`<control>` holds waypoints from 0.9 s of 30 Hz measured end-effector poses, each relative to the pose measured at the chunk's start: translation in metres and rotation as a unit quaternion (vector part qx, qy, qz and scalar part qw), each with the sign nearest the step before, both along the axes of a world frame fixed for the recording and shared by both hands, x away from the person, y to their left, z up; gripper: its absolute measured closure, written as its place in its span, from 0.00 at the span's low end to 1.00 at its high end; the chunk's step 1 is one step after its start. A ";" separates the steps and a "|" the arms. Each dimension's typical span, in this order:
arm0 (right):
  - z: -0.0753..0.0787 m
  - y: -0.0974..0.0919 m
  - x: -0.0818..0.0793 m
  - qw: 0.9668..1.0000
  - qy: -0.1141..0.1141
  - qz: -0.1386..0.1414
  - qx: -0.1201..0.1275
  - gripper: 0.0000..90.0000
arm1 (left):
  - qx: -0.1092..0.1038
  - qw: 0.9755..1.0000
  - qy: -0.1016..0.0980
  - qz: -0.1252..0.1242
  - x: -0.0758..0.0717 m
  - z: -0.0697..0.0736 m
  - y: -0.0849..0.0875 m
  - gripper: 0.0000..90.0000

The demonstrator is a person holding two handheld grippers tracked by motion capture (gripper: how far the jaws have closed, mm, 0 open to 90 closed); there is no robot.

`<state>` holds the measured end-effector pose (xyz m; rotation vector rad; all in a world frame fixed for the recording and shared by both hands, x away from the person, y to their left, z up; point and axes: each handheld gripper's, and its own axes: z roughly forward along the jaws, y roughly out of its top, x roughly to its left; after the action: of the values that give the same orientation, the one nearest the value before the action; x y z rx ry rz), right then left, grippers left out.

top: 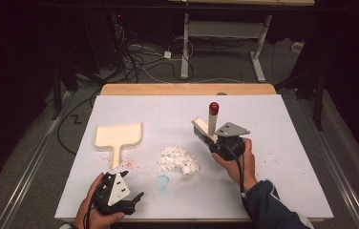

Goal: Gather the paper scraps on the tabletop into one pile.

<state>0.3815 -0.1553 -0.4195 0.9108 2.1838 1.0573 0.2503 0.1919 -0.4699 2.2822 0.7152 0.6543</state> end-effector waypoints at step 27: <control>-0.005 -0.026 -0.057 0.985 0.099 0.141 -0.021 0.75 | 0.007 1.000 0.000 -0.014 -0.001 -0.001 -0.004 0.18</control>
<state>0.3242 -0.1815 -0.4250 0.7269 2.5486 1.0830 0.2491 0.1881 -0.4709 2.3014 0.6784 0.6489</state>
